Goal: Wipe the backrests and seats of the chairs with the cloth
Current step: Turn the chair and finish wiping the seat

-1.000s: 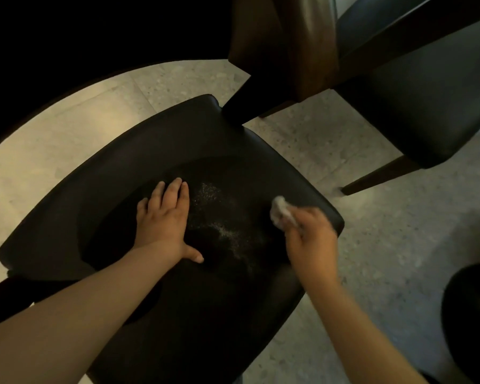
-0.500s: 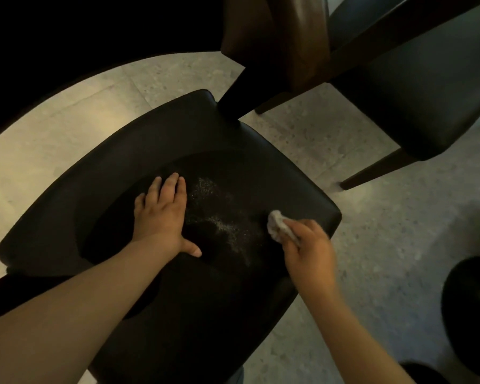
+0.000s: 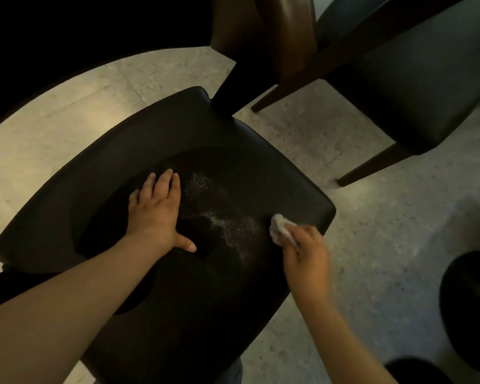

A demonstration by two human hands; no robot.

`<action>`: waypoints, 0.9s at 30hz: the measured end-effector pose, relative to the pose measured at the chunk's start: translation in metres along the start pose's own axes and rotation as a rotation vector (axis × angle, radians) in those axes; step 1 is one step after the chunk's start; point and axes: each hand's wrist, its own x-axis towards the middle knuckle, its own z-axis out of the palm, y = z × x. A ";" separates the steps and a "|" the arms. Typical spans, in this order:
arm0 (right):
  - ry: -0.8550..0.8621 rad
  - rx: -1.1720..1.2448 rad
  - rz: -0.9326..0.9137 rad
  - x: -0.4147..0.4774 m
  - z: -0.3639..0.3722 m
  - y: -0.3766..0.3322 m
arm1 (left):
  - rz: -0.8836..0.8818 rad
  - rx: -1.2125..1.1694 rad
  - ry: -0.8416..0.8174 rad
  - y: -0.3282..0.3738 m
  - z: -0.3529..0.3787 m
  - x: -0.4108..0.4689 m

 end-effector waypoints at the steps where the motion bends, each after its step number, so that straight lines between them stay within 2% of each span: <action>1: -0.019 0.019 -0.012 -0.001 -0.003 0.000 | 0.000 0.000 0.003 0.000 0.000 0.000; 4: 0.056 -0.020 -0.007 0.033 -0.016 0.006 | 0.000 0.007 0.009 0.000 0.000 0.000; 7: 0.145 -0.043 0.179 0.091 -0.033 0.020 | -0.005 0.014 0.010 0.001 -0.001 -0.001; 10: 0.102 0.063 0.304 0.108 -0.031 0.026 | -0.010 0.024 0.001 0.002 -0.002 0.000; 16: 0.242 0.044 0.223 0.027 0.002 0.017 | -0.005 0.022 0.010 0.001 -0.001 0.000; 20: 0.096 0.121 0.115 -0.014 0.001 0.010 | -0.001 0.022 0.009 0.001 -0.001 0.000; 23: 0.117 0.069 0.117 0.017 -0.017 0.021 | 0.001 0.018 0.008 0.001 -0.001 -0.001; 27: 0.170 0.091 0.304 0.077 -0.029 0.035 | 0.003 0.012 0.019 0.001 -0.001 0.000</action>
